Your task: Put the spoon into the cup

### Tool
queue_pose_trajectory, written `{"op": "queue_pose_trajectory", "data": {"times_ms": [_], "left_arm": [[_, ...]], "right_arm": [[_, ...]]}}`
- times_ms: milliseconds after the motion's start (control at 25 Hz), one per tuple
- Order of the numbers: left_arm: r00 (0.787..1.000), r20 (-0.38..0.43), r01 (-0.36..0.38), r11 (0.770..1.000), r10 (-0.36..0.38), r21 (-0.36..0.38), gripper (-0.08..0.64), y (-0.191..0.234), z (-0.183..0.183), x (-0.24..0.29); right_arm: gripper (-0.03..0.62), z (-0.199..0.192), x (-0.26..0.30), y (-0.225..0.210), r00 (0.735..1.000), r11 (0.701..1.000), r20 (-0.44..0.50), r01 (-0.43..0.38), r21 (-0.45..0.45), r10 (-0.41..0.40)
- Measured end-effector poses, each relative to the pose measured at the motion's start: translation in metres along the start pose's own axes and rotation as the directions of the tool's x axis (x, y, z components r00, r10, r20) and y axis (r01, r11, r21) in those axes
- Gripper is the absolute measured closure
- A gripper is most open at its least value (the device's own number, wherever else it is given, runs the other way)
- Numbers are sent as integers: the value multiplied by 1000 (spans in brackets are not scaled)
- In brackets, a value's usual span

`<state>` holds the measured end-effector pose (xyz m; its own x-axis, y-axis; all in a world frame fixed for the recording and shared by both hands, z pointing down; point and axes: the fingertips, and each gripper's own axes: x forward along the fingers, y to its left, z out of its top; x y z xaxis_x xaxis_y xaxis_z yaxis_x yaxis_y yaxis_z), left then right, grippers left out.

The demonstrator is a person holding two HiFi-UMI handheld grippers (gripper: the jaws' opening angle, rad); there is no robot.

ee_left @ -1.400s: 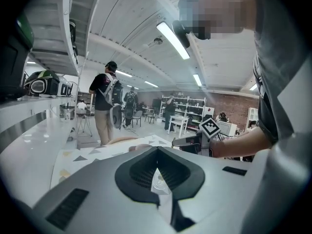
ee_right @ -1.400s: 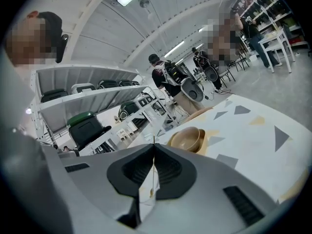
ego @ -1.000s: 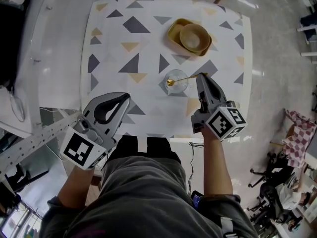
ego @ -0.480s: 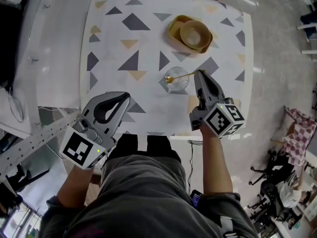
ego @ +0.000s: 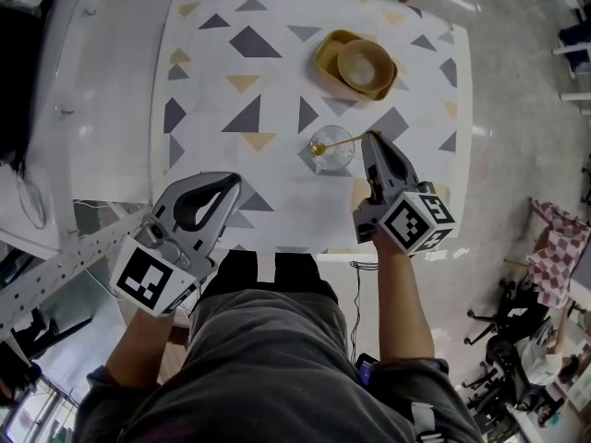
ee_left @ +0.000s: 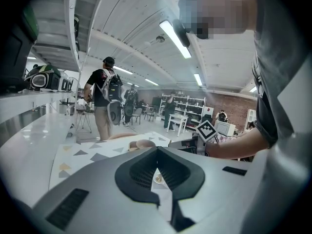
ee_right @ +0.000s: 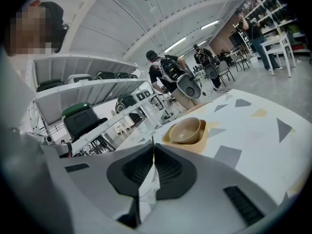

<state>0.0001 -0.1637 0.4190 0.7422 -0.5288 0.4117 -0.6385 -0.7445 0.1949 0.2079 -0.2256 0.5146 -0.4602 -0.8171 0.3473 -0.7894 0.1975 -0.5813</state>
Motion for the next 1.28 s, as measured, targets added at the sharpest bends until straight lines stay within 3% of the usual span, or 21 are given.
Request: {"op": "queue_pose_trajectory", "data": {"times_ms": [400, 520, 640, 760, 960, 1200, 1280], "left_arm": [[1000, 7, 4, 1000, -4, 7, 545, 1, 3, -4], [998, 66, -3, 1000, 2, 23, 545, 3, 17, -4], [1000, 28, 1, 1000, -2, 14, 545, 3, 11, -8], [999, 53, 6, 1000, -7, 21, 545, 2, 17, -9], [1000, 24, 12, 1000, -12, 18, 545, 2, 13, -12], [998, 59, 26, 999, -28, 39, 545, 0, 24, -15], [994, 108, 27, 998, -33, 56, 545, 0, 34, -16]], "right_arm": [[566, 0, 2, 0, 1000, 999, -8, 29, 19, -29], [566, 0, 2, 0, 999, 999, -13, 41, 16, -41], [566, 0, 3, 2, 999, 999, -18, 41, 17, -41], [566, 0, 1, 1, 999, 999, -19, 46, 16, -46], [533, 4, -2, 3, 999, 998, -8, 54, 16, -54], [508, 12, -12, 7, 998, 998, 17, 66, 13, -66], [508, 14, -18, 9, 997, 997, 29, 72, 14, -72]]}}
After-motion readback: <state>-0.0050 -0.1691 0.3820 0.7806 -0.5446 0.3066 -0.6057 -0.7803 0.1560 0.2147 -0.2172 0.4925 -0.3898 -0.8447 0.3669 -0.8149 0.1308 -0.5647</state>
